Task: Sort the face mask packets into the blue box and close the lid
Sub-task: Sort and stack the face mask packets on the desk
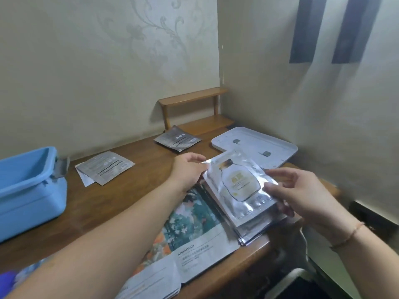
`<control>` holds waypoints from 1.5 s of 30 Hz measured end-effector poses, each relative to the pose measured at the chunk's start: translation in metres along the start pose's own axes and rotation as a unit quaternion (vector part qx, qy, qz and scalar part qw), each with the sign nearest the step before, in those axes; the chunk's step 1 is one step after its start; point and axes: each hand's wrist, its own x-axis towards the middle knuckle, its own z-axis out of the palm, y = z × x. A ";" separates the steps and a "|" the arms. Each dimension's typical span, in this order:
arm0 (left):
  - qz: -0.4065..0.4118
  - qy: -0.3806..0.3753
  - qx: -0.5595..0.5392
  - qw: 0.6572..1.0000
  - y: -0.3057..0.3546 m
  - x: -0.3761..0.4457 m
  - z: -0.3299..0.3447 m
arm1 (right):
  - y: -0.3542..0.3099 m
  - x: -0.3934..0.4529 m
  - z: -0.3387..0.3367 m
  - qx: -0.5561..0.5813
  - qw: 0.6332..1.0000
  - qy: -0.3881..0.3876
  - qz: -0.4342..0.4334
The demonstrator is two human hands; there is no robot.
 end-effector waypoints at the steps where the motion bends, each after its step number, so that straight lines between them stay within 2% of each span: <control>1: 0.022 -0.010 0.052 0.998 -0.004 0.002 0.002 | 0.006 0.000 -0.001 -0.014 1.000 -0.007 0.007; 5: 0.109 -0.009 0.221 0.969 -0.014 0.007 0.004 | 0.020 0.000 -0.002 -0.049 0.999 0.019 0.000; 8: 0.168 -0.003 0.327 0.930 -0.013 0.008 0.006 | 0.021 0.001 -0.004 -0.133 0.988 0.071 -0.033; 11: 0.350 -0.006 0.366 0.862 -0.005 0.005 0.017 | 0.024 0.000 -0.001 -0.270 0.935 0.197 -0.123; 13: 0.430 -0.079 0.387 0.812 0.002 0.003 0.030 | 0.025 -0.002 0.007 -0.313 0.893 0.245 -0.212; 15: 0.440 -0.153 0.444 0.765 0.003 0.001 0.042 | 0.031 -0.005 0.019 -0.364 0.874 0.202 -0.251; 17: 0.400 -0.192 0.491 0.749 -0.005 0.002 0.048 | 0.040 -0.006 0.028 -0.426 0.869 0.124 -0.218; 19: 0.355 -0.211 0.500 0.761 -0.013 0.003 0.049 | 0.049 -0.008 0.030 -0.459 0.868 0.074 -0.172; 21: 0.348 -0.209 0.501 0.765 -0.017 0.004 0.049 | 0.057 -0.009 0.030 -0.470 0.868 0.048 -0.151; 24: 0.361 -0.203 0.500 0.760 -0.017 0.006 0.051 | 0.061 -0.010 0.032 -0.455 0.876 0.053 -0.152; 28: 0.358 -0.240 0.479 0.765 -0.014 0.010 0.038 | 0.060 -0.014 0.023 -0.415 0.893 0.029 -0.170; 30: 0.347 -0.220 0.454 0.791 -0.010 0.012 0.027 | 0.058 -0.019 0.013 -0.402 0.892 0.013 -0.205; 33: 0.230 -0.167 0.391 0.875 -0.004 0.017 0.017 | 0.052 -0.032 0.011 -0.412 0.874 0.007 -0.258; 34: 0.195 -0.158 0.378 0.891 -0.004 0.019 0.016 | 0.050 -0.036 0.016 -0.424 0.869 0.001 -0.256; 36: 0.166 -0.162 0.376 0.897 -0.004 0.018 0.016 | 0.046 -0.040 0.026 -0.445 0.862 0.000 -0.243; 39: 0.165 -0.160 0.369 0.900 -0.004 0.016 0.016 | 0.047 -0.039 0.034 -0.448 0.861 0.008 -0.239; 45: 0.100 -0.173 0.346 0.917 0.006 0.018 0.024 | 0.059 -0.041 0.023 -0.406 0.879 0.011 -0.250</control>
